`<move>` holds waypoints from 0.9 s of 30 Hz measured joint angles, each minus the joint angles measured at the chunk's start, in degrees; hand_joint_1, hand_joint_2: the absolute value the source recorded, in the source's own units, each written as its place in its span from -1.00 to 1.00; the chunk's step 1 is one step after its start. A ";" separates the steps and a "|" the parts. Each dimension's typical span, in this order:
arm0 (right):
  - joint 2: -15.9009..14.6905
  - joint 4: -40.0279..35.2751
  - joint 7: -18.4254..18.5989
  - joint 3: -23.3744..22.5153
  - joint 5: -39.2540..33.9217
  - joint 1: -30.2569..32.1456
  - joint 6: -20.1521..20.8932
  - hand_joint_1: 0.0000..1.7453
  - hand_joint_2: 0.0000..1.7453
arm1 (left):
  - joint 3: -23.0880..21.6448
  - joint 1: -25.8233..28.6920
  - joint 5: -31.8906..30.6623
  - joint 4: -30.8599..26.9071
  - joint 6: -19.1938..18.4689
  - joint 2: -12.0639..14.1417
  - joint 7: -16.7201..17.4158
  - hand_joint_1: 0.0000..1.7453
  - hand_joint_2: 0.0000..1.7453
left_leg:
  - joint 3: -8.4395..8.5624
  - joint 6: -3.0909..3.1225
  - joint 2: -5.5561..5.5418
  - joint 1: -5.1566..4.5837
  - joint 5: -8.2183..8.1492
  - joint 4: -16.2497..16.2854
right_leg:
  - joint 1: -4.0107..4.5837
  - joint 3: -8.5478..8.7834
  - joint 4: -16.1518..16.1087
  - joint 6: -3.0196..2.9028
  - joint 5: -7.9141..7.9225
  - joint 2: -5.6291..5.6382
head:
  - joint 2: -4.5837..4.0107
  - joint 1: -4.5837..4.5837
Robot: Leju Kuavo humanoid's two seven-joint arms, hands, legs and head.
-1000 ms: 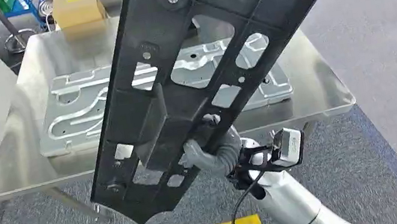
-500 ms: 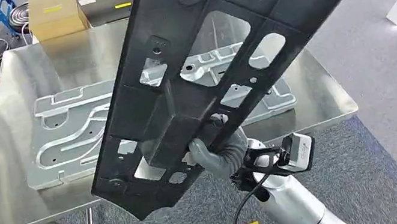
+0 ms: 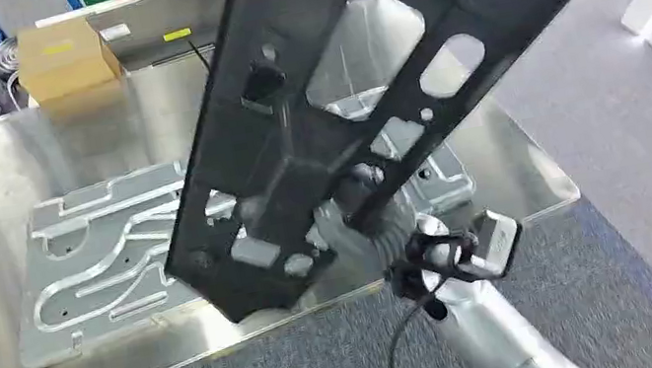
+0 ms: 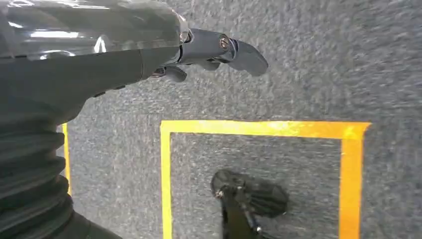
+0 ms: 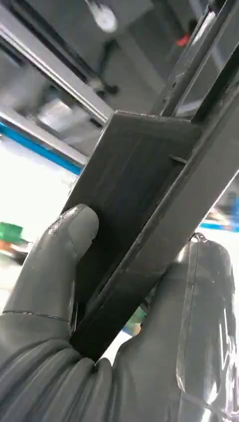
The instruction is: Take the parts from the cabinet and place them on the table.
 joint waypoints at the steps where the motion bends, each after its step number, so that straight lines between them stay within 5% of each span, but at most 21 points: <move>1: 0.00 0.39 1.07 -0.57 2.69 -1.14 -2.45 0.90 1.00 | 0.17 0.07 0.00 0.00 0.00 0.07 -0.02 -1.00 1.00 | -2.47 -0.18 -0.01 0.04 -1.88 4.04 | 0.03 0.05 0.01 -0.15 -0.11 0.14 | 0.00 0.00; 2: 0.00 1.38 2.32 -1.18 5.86 -2.76 -5.23 0.90 1.00 | 0.33 0.18 0.00 0.00 -0.02 0.13 -0.09 -1.00 1.00 | -5.25 -0.58 -0.01 0.09 -3.65 8.13 | 0.05 0.07 0.06 -0.18 -0.27 0.37 | 0.00 0.00; 4: -0.07 4.75 3.89 -2.57 12.73 -6.19 -12.12 0.90 1.00 | 0.41 0.31 0.00 0.00 -0.13 0.13 -0.20 -1.00 1.00 | -7.26 -0.80 0.00 0.26 -2.24 8.68 | 0.01 0.20 0.31 -0.02 -0.54 0.76 | 0.00 0.00; 7: -0.07 9.41 6.85 -3.36 21.97 -12.59 -19.94 0.90 1.00 | 0.39 0.25 0.00 0.00 -0.22 0.24 -0.33 -1.00 1.00 | -2.84 -1.06 0.00 0.39 7.13 -4.74 | -0.20 0.41 1.32 0.55 -1.39 1.01 | 0.00 0.00; 9: -0.02 14.16 12.26 -3.26 32.21 -17.76 -24.54 0.90 1.00 | 0.39 -0.08 0.00 0.00 -0.44 0.28 -0.39 -1.00 1.00 | -2.67 0.11 -0.01 0.03 5.17 -6.91 | -0.08 -0.23 2.03 1.09 -1.48 1.18 | 0.00 0.00; 10: 0.13 16.78 14.85 -3.04 36.78 -20.29 -25.82 0.90 1.00 | 0.39 -0.18 0.00 0.00 -0.44 0.28 -0.48 -1.00 1.00 | -2.63 0.67 -0.10 -0.20 6.73 -6.74 | 0.01 -0.49 2.14 1.49 -1.58 1.23 | 0.00 0.00; 14: 0.74 24.63 19.14 -0.96 50.75 -25.45 -28.14 0.90 1.00 | 0.39 -0.44 0.00 0.00 -0.63 0.22 -0.57 -1.00 1.00 | -2.38 1.91 -0.14 0.43 7.52 -7.30 | 0.09 -0.81 3.36 2.84 -2.82 0.72 | 0.00 0.02; 17: 1.64 29.52 21.30 1.79 57.09 -28.31 -30.00 0.90 1.00 | 0.35 -0.48 0.00 0.00 -0.68 0.20 -0.68 -1.00 1.00 | -2.41 2.13 -0.17 0.32 7.45 -7.23 | -0.46 -6.61 15.44 3.49 -8.64 0.56 | 0.00 0.02; 19: 2.03 32.55 23.12 3.85 61.22 -29.75 -30.37 0.90 1.00 | 0.35 -0.59 0.00 0.00 -0.74 0.20 -0.79 -1.00 1.00 | -2.34 2.14 -0.15 0.31 7.30 -7.20 | -0.57 -8.98 19.30 3.43 -8.76 0.38 | 0.00 0.00; 20: 2.16 33.45 24.09 4.62 63.01 -29.96 -30.24 0.90 1.00 | 0.33 -0.58 0.00 0.00 -0.83 0.20 -0.90 -1.00 1.00 | -2.16 2.10 -0.18 0.31 7.18 -7.20 | -0.56 -8.12 17.18 3.27 -6.85 0.35 | 0.00 0.02; 22: 2.71 35.20 25.98 6.38 66.79 -30.74 -28.74 0.90 1.00 | 0.13 -0.57 0.00 0.00 -1.14 0.09 -1.11 -1.00 1.00 | -1.75 1.88 -0.34 0.27 6.87 -7.16 | -0.47 -3.67 7.47 2.52 -1.45 0.33 | 0.00 0.02; 23: 2.97 36.44 26.58 7.33 68.43 -31.63 -27.66 0.90 1.00 | -0.07 -0.60 0.00 0.00 -1.25 -0.02 -1.18 -1.00 1.00 | -1.72 1.67 -0.33 0.25 6.72 -7.23 | -0.23 -1.77 2.82 1.98 -0.31 0.16 | 0.00 0.02; 27: 3.85 40.48 26.88 9.40 70.22 -32.60 -23.61 0.90 1.00 | -0.48 -0.75 0.00 0.00 -1.64 -0.20 -1.27 -1.00 1.00 | -1.74 0.44 -0.28 0.17 6.61 -7.52 | 0.52 -1.20 1.79 1.37 -1.09 0.24 | 0.00 0.02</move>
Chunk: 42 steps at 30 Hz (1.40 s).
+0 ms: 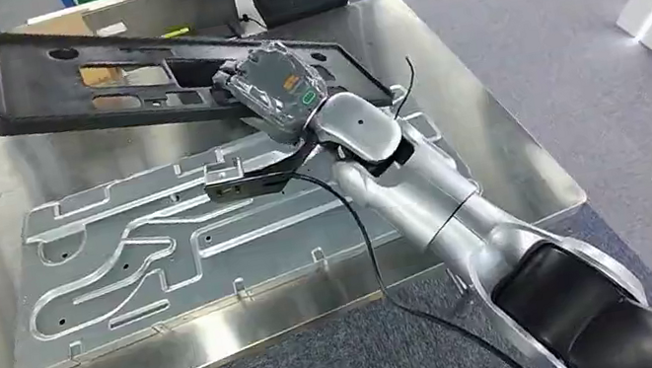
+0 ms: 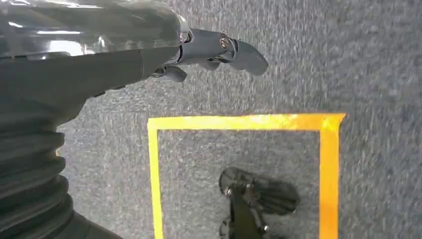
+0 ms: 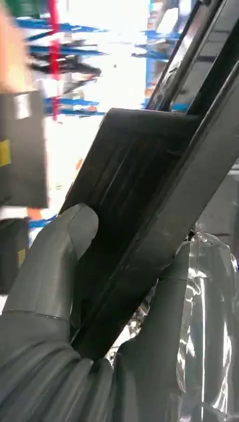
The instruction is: Take the parts from the cabinet and place them on the table.
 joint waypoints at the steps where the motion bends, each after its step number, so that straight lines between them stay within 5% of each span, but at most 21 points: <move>1: 0.32 1.29 -0.19 0.45 0.17 -0.13 1.01 0.90 1.00 | -0.15 -0.01 0.00 0.00 -0.13 -0.02 -0.06 -1.00 1.00 | 0.26 -0.36 -0.03 -0.05 -0.16 -0.17 | -0.40 0.47 -0.67 -0.30 0.24 0.00 | 0.00 -0.02; 3: 0.83 3.19 -0.42 1.27 0.37 -0.23 1.57 0.90 1.00 | -0.32 -0.04 0.00 0.00 -0.31 -0.06 -0.18 -1.00 1.00 | -1.42 -0.65 -0.04 0.15 -2.94 4.05 | -0.71 1.14 -1.36 -0.93 0.39 -0.09 | 0.00 -0.02; 5: 1.40 4.90 -0.57 2.27 0.42 -0.23 1.68 0.90 1.00 | -0.48 -0.01 0.00 0.00 -0.31 0.00 -0.20 -1.00 1.00 | -5.99 -1.03 -0.03 0.18 -7.07 13.34 | -0.60 1.27 -1.33 -1.19 0.22 -0.02 | 0.00 -0.02; 7: 1.49 6.16 -0.74 2.93 0.46 -0.20 1.83 0.90 1.00 | -0.55 0.14 0.00 0.00 -0.37 -0.02 -0.20 -1.00 1.00 | -9.04 -1.20 -0.03 0.19 -7.62 18.25 | -0.50 1.29 -1.11 -1.22 0.01 0.10 | 0.00 -0.02; 9: 1.62 6.90 -0.74 3.23 0.48 -0.21 1.83 0.90 1.00 | -0.57 0.18 0.00 0.00 -0.39 -0.02 -0.20 -1.00 1.00 | -6.71 -1.16 -0.02 0.21 -3.50 12.48 | -0.53 1.46 -0.75 -1.01 -0.33 0.24 | 0.00 -0.02; 11: 1.81 7.42 -0.74 3.36 0.48 -0.35 1.83 0.90 1.00 | -0.57 0.15 0.00 0.00 -0.37 0.04 -0.24 -1.00 1.00 | -1.78 -0.94 -0.04 0.25 1.29 1.76 | -0.62 1.60 0.02 -0.53 -1.05 0.33 | 0.00 -0.02; 12: 1.84 7.62 -0.74 3.45 0.48 -0.49 1.98 0.90 1.00 | -0.57 0.09 0.00 0.00 -0.39 0.02 -0.24 -1.00 1.00 | -1.18 -0.65 -0.22 -0.07 0.34 1.30 | -0.24 1.30 0.32 -0.22 -1.23 0.43 | 0.00 -0.02; 17: 2.47 11.45 -1.55 4.35 -0.83 -0.94 8.31 0.90 1.00 | -0.96 0.03 0.00 -0.02 -0.81 -0.11 -0.09 -1.00 1.00 | -1.05 1.23 -0.20 0.13 0.98 0.58 | -0.50 1.22 1.08 1.19 -2.03 0.43 | 0.00 0.00; 20: 2.93 15.89 -2.60 5.03 -2.82 -0.94 11.67 0.90 1.00 | -1.20 -0.05 0.00 -0.02 -0.81 -0.15 0.02 -1.00 1.00 | -1.08 1.77 -0.22 0.10 0.97 0.54 | -0.79 -4.25 12.69 2.00 -8.07 0.25 | 0.00 0.00; 22: 3.08 18.78 -2.78 5.68 -3.54 -0.46 12.87 0.90 1.00 | -1.31 0.03 0.00 -0.02 -0.81 -0.22 0.00 -1.00 1.00 | -1.09 1.81 -0.24 0.09 0.94 0.58 | -0.91 -7.42 18.67 2.11 -9.47 0.20 | 0.00 -0.02; 24: 3.17 20.85 -2.71 6.03 -3.83 -0.11 13.22 0.90 1.00 | -1.51 -0.03 0.00 -0.02 -0.96 -0.26 -0.09 -1.00 1.00 | -1.01 1.79 -0.29 0.03 0.92 0.58 | -0.95 -5.54 13.94 1.77 -5.79 0.16 | 0.00 -0.02; 26: 3.23 22.58 -2.43 6.21 -3.98 -0.13 13.31 0.90 1.00 | -1.62 -0.28 0.00 -0.02 -1.16 -0.31 0.11 -1.00 1.00 | -0.80 1.65 -0.31 -0.11 0.82 0.55 | -0.57 -0.21 3.07 0.73 -0.65 0.03 | 0.00 -0.02; 27: 3.23 23.45 -2.36 6.45 -3.98 -0.13 13.39 0.90 1.00 | -1.75 -0.47 0.00 -0.04 -1.40 -0.55 0.18 -1.00 1.00 | -0.90 1.46 -0.30 -0.22 0.75 0.56 | -0.17 1.26 0.21 0.17 -1.03 -0.33 | 0.00 -0.02; 30: 3.37 25.78 -1.95 7.30 -3.59 0.47 13.76 0.90 1.00 | -1.94 -0.67 0.00 -0.07 -1.66 -0.55 0.20 -1.00 1.00 | -0.81 0.50 -0.18 0.00 0.86 0.21 | 0.17 1.12 -0.15 -0.01 -0.79 -0.22 | 0.00 -0.02; 32: 3.48 26.79 -1.81 7.76 -2.88 1.17 13.72 0.90 1.00 | -1.92 -0.76 0.00 -0.07 -1.90 -0.63 -0.07 -1.00 1.00 | -0.72 -0.04 -0.15 -0.03 0.46 0.28 | -0.78 2.03 -1.62 -0.45 -0.08 -0.31 | 0.00 -0.02; 33: 3.54 27.34 -1.77 8.17 -2.38 1.17 13.68 0.90 1.00 | -1.94 -0.72 0.00 -0.07 -1.92 -0.63 -0.31 -1.00 1.00 | -1.24 -0.21 -0.17 -0.21 -0.80 1.87 | -0.70 2.29 -2.05 -0.71 0.02 -0.23 | 0.00 0.00; 36: 3.85 28.69 -1.36 9.61 -0.81 1.64 13.83 0.90 1.00 | -1.90 -0.49 0.00 -0.07 -1.84 -0.52 -0.96 -1.00 1.00 | -7.36 -0.74 -0.24 -0.04 -6.98 15.06 | -0.63 2.43 -1.97 -1.11 -0.08 -0.26 | 0.00 -0.02; 37: 3.87 29.06 -1.20 10.09 -0.36 1.67 13.83 0.90 1.00 | -1.88 -0.28 0.00 -0.07 -1.84 -0.52 -1.07 -1.00 1.00 | -8.68 -0.87 -0.23 -0.01 -7.58 17.72 | -0.63 2.44 -1.88 -1.12 -0.12 -0.23 | 0.00 -0.02; 39: 3.93 29.61 -1.03 10.88 -0.04 1.68 13.79 0.90 1.00 | -1.86 -0.03 0.00 -0.07 -1.81 -0.55 -1.27 -1.00 1.00 | -7.25 -1.10 -0.21 0.20 -4.49 14.59 | -0.72 2.70 -1.66 -0.87 -0.39 -0.12 | 0.00 -0.02; 41: 3.98 29.92 -0.94 11.50 0.24 1.52 13.76 0.90 1.00 | -1.81 0.03 0.00 -0.07 -1.73 -0.46 -1.49 -1.00 1.00 | -1.85 -1.17 -0.19 0.37 0.31 4.46 | -0.92 2.91 -1.00 -0.47 -0.86 0.00 | 0.00 -0.02; 42: 4.02 30.07 -0.83 11.78 0.50 1.44 13.68 0.90 1.00 | -1.77 -0.02 0.00 -0.07 -1.68 -0.48 -1.72 -1.00 1.00 | 0.37 -1.01 -0.28 0.42 0.04 0.33 | -0.88 2.86 -0.53 -0.09 -1.15 0.13 | 0.00 -0.02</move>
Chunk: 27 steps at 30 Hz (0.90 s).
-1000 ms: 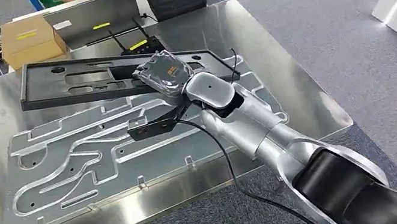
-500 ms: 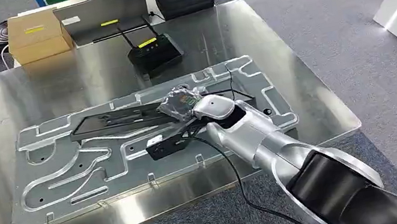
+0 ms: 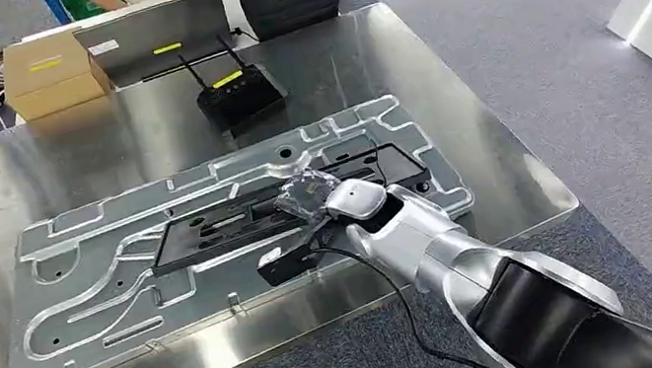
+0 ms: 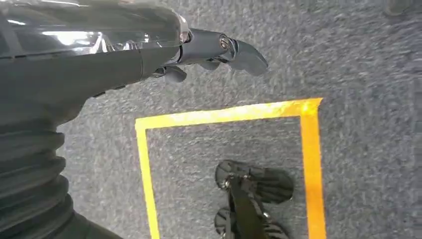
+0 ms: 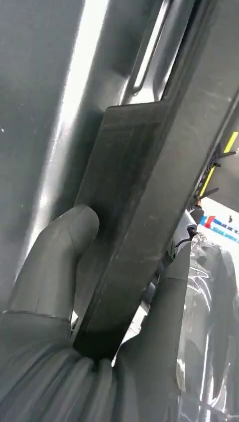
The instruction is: Take the parts from the cabinet and place them on the table.
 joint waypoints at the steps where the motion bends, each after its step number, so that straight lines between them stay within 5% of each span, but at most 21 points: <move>1: 0.00 0.09 0.20 0.15 0.20 -0.19 -0.26 -1.00 -1.00 | 0.05 -0.01 0.00 0.00 0.00 0.00 -0.35 -1.00 1.00 | 0.23 0.70 -0.15 -0.41 0.05 -0.27 | 0.28 -0.08 0.24 0.35 -0.23 0.37 | 0.00 0.02; 5: -0.09 0.81 0.72 1.07 0.96 0.29 -2.40 -1.00 -1.00 | 0.09 -0.01 0.00 0.00 0.11 -0.09 -1.12 -1.00 1.00 | 0.29 2.23 0.29 -0.18 0.60 -0.43 | 0.21 -0.08 0.23 1.41 -0.10 0.57 | 0.00 0.00; 6: -0.09 0.92 0.70 1.14 0.98 0.32 -2.74 -1.00 -1.00 | 0.09 -0.04 0.00 0.00 0.26 -0.09 -1.10 -1.00 1.00 | 0.27 2.45 0.46 -0.13 0.73 -0.52 | 0.03 -0.44 1.29 1.65 -1.07 0.42 | 0.00 0.02; 7: -0.09 1.07 0.57 1.29 0.98 0.43 -3.58 -1.00 -1.00 | 0.11 -0.09 0.00 0.00 0.37 -0.09 -1.16 -1.00 -1.00 | 0.05 2.71 0.53 -0.12 0.85 -0.51 | -0.03 -2.05 4.82 1.98 -3.70 0.24 | 0.00 0.02; 9: -0.07 1.25 0.31 1.33 0.66 1.14 -5.48 -1.00 -1.00 | 0.11 -0.02 0.00 0.00 0.44 -0.09 -1.64 -1.00 -1.00 | -0.37 2.83 0.60 -0.18 1.01 -0.49 | -0.33 -6.34 14.11 2.44 -8.37 0.16 | 0.00 0.00; 11: -0.07 1.33 -0.02 1.31 -0.26 1.54 -7.58 -1.00 -1.00 | 0.11 0.11 0.00 0.00 0.46 -0.09 -1.79 -1.00 -1.00 | -0.57 2.78 0.63 -0.18 1.11 -0.45 | -0.38 -8.24 18.35 2.56 -9.07 0.06 | 0.00 0.00; 12: -0.07 1.33 -0.83 1.18 -1.43 1.69 -9.41 -1.00 -1.00 | 0.11 0.14 0.00 0.00 0.46 -0.11 -1.82 -1.00 -1.00 | -0.55 2.71 0.62 -0.17 1.15 -0.43 | -0.40 -7.00 16.15 2.47 -7.37 -0.01 | 0.00 0.00; 15: 0.02 0.85 -4.97 -0.99 -6.06 2.29 -14.39 -1.00 -1.00 | 0.13 0.08 0.00 0.00 0.46 -0.15 -1.82 -1.00 -1.00 | -0.56 2.23 0.57 -0.18 1.31 -0.39 | -0.34 0.70 1.25 1.58 -1.02 -0.07 | 0.00 0.00; 19: 0.17 -0.39 -8.05 -4.46 -9.77 2.58 -17.84 -1.00 -1.00 | 0.33 0.11 0.00 0.00 0.39 -0.17 -1.79 -1.00 -1.00 | -0.85 0.85 0.55 -0.41 1.68 -0.63 | 0.42 0.48 0.35 0.67 -1.16 -0.06 | 0.00 0.00; 21: 0.13 -2.17 -12.91 -6.82 -14.83 3.36 -19.63 -1.00 -1.00 | 0.42 0.22 0.00 0.00 0.28 -0.20 -1.79 -1.00 -1.00 | -1.16 0.24 0.50 -0.13 1.08 0.01 | -0.08 0.80 -0.64 -0.40 -0.44 -0.23 | 0.00 0.00; 25: -1.46 -12.39 -24.56 -15.37 -32.12 7.49 -18.71 -1.00 -1.00 | 0.59 0.38 0.00 0.00 0.28 -0.24 -1.77 -1.00 -1.00 | -8.46 -0.14 0.43 -0.20 -7.16 16.47 | 0.25 0.72 -0.70 -1.09 -0.42 -0.30 | 0.00 0.00; 27: -3.90 -19.58 -26.56 -18.96 -38.00 11.20 -18.23 -1.00 -1.00 | 0.68 0.78 0.00 0.00 0.33 -0.28 -1.77 -1.00 -1.00 | -8.72 -0.04 0.44 -0.19 -5.82 16.77 | 0.42 0.86 -0.66 -1.01 -0.55 -0.43 | 0.00 0.00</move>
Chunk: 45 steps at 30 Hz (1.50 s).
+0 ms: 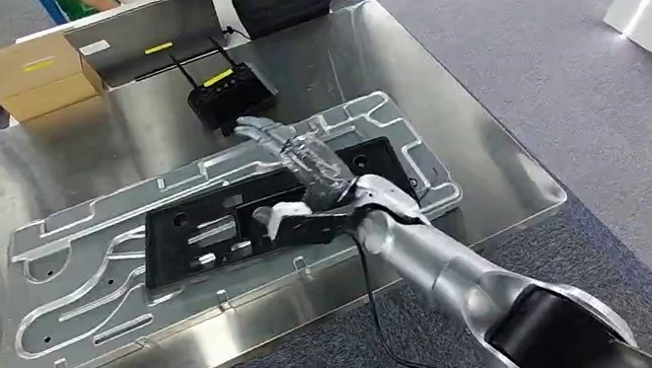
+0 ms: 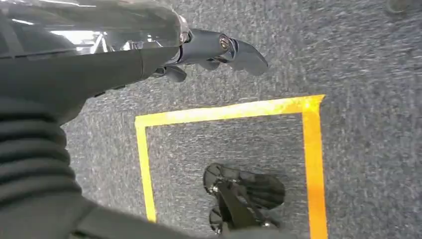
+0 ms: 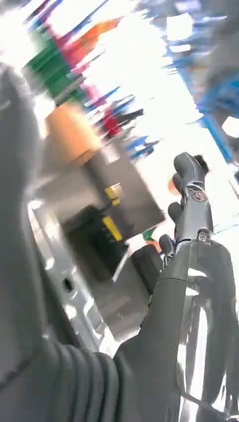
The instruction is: Take the parts from the cabinet and place them on the table.
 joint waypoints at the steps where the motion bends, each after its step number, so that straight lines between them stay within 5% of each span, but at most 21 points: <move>1: -1.46 -4.61 -0.84 -1.87 -2.65 1.98 0.02 -1.00 -1.00 | 0.09 0.15 0.00 0.00 0.04 -0.02 0.00 -1.00 -1.00 | 1.63 0.13 0.00 -0.01 2.00 -3.31 | 0.02 0.09 0.06 0.14 -0.12 -0.03 | 0.00 0.00; 3: -4.13 -13.75 -2.31 -5.40 -7.19 6.62 0.13 -1.00 -1.00 | 0.33 0.47 0.00 0.00 0.42 0.00 0.04 -1.00 -1.00 | 7.38 0.62 -0.10 0.00 7.12 -14.56 | 0.00 0.29 0.55 0.54 -0.64 -0.04 | 0.00 0.00; 9: -11.10 -41.80 -2.68 -14.66 -13.50 22.70 -7.53 -1.00 -1.00 | 2.55 1.15 0.00 0.00 0.98 -0.22 0.17 -1.00 -1.00 | 8.77 2.62 -0.42 -0.13 6.16 -17.20 | -0.15 0.08 1.20 2.56 -1.62 0.01 | 0.00 0.00; 10: -12.09 -45.55 -2.66 -15.78 -13.50 24.55 -9.30 -1.00 -1.00 | 2.86 1.13 0.00 0.00 0.96 -0.28 0.13 -1.00 -1.00 | 8.86 2.86 -0.44 -0.15 6.16 -17.34 | -0.14 -0.64 2.97 2.82 -2.96 0.10 | 0.00 0.02; 13: -14.02 -52.69 -2.66 -18.00 -13.52 28.65 -10.71 -1.00 -1.00 | 3.74 1.09 0.00 0.00 0.96 -0.37 0.11 -1.00 -1.00 | 8.80 3.20 -0.14 -0.18 6.06 -17.32 | -0.56 -7.51 16.58 3.54 -9.47 0.11 | 0.00 0.02; 14: -14.57 -54.27 -2.66 -18.44 -13.19 29.86 -11.60 -1.00 -1.00 | 3.96 1.10 0.00 0.00 0.85 -0.42 0.05 -1.00 -1.00 | 8.79 3.21 -0.08 -0.18 6.05 -17.30 | -0.69 -9.15 19.64 3.69 -10.13 0.10 | 0.00 0.00; 16: -15.67 -58.15 -2.66 -20.03 -12.25 34.43 -14.98 -1.00 -1.00 | 4.74 1.08 0.00 0.00 0.48 -0.52 -0.50 -1.00 -1.00 | 8.96 3.28 -0.15 -0.14 5.95 -17.30 | -1.05 -7.90 16.81 3.86 -7.03 0.07 | 0.00 0.02; 18: -16.54 -62.48 -2.66 -22.36 -12.21 39.40 -17.60 -1.00 -1.00 | 5.66 1.44 0.00 0.00 0.28 -0.81 -0.98 -1.00 -1.00 | 9.32 2.98 -0.61 -0.10 5.74 -17.25 | -1.21 -2.31 5.94 3.64 -1.90 -0.04 | 0.00 0.00; 19: -16.83 -64.34 -2.66 -23.38 -12.43 41.69 -17.81 -1.00 -1.00 | 6.03 1.64 0.00 0.00 0.11 -0.83 -1.07 -1.00 -1.00 | 9.41 2.73 -0.62 -0.14 5.78 -17.17 | -1.18 0.11 1.18 3.42 -0.75 -0.33 | 0.00 0.02; 22: -17.57 -69.19 -2.62 -25.96 -13.78 48.43 -18.86 -1.00 -1.00 | 6.95 1.80 0.00 0.02 -0.18 -0.85 -1.09 -1.00 -1.00 | 9.25 1.85 -0.75 -0.56 5.79 -17.03 | -0.68 -0.19 1.00 2.82 -0.66 -0.01 | 0.00 0.00; 24: -17.92 -71.13 -2.64 -26.75 -13.87 51.11 -19.30 -1.00 -1.00 | 7.13 1.82 0.00 0.02 -0.20 -0.87 -0.92 -1.00 -1.00 | 9.33 1.00 -0.67 -0.59 5.67 -17.09 | -1.08 -0.29 0.50 1.80 -0.17 0.05 | 0.00 0.00; 26: -17.87 -72.13 -2.62 -27.72 -14.23 53.65 -19.17 -1.00 -1.00 | 7.28 1.81 0.00 0.00 -0.13 -0.90 -0.68 -1.00 -1.00 | 8.21 0.82 -0.59 -0.40 1.53 -13.25 | -1.05 -0.56 0.35 1.03 0.30 -0.07 | 0.00 0.00; 28: -17.24 -72.81 -2.64 -29.15 -15.01 57.50 -18.25 -1.00 -1.00 | 7.28 1.84 0.00 0.02 -0.13 -0.90 -0.68 -1.00 -1.00 | 4.99 0.61 -0.60 -0.39 -4.31 -4.05 | -0.77 -1.32 0.37 0.68 0.75 -0.40 | 0.00 0.00; 30: -16.49 -72.57 -2.64 -30.03 -15.44 59.22 -18.05 -1.00 -1.00 | 7.28 2.17 0.00 0.02 -0.13 -0.92 -0.68 -1.00 -1.00 | 4.27 0.59 -0.59 -0.40 -6.14 0.49 | -0.54 -2.45 0.46 0.56 1.58 -0.36 | 0.00 0.00; 32: -15.58 -72.07 -2.64 -30.83 -15.94 60.42 -17.03 -1.00 -1.00 | 7.28 2.06 0.00 0.02 -0.13 -0.96 -0.70 -1.00 -1.00 | 8.96 1.01 -0.59 -0.42 -3.31 -5.90 | -0.38 -3.45 0.62 0.73 2.35 -0.10 | 0.00 0.00; 34: -14.64 -71.31 -2.64 -31.66 -19.29 61.21 -14.60 -1.00 -1.00 | 7.28 1.80 0.00 0.02 0.04 -0.96 -0.70 -1.00 -1.00 | 16.40 1.79 -0.64 -0.59 -0.31 -17.31 | -0.32 -4.22 0.92 1.10 3.17 0.01 | 0.00 0.00; 39: -10.44 -69.58 -2.64 -36.70 -30.79 61.90 3.49 -1.00 -1.00 | 7.26 1.88 0.00 0.02 0.59 -1.05 -0.59 -1.00 -1.00 | 15.45 3.18 -0.67 -1.35 1.57 -18.61 | -0.40 -4.30 0.22 3.04 5.46 0.05 | 0.00 0.00; 40: -9.56 -69.30 -2.64 -38.22 -31.07 61.90 6.34 -1.00 -1.00 | 7.26 1.80 0.00 0.02 0.59 -1.20 -0.53 -1.00 -1.00 | 14.88 3.51 -0.46 -1.02 2.54 -18.85 | -0.81 -4.64 0.74 3.30 4.32 0.21 | 0.00 0.00; 41: -8.75 -69.14 -2.64 -39.56 -30.91 61.88 8.23 -1.00 -1.00 | 7.26 1.69 0.00 0.02 0.59 -1.20 -0.52 -1.00 -1.00 | 14.10 3.91 -0.52 -1.05 3.09 -18.86 | -0.80 -5.55 2.39 3.46 1.30 0.15 | 0.00 0.02; 43: -6.79 -68.57 -2.64 -42.64 -28.86 61.79 11.02 -1.00 -1.00 | 7.26 1.73 0.00 0.02 0.59 -1.27 -0.52 -1.00 -1.00 | 12.20 4.14 -0.66 -1.07 4.49 -18.82 | -1.08 -7.88 11.18 3.93 -6.78 0.12 | 0.00 0.02; 45: -5.65 -67.74 -2.64 -44.12 -27.83 61.66 12.11 -1.00 -1.00 | 7.23 1.84 0.00 0.02 0.61 -1.33 -0.52 -1.00 -1.00 | 10.51 3.96 -1.08 -1.09 5.82 -18.63 | -1.14 -8.65 17.98 4.21 -9.28 0.12 | 0.00 0.00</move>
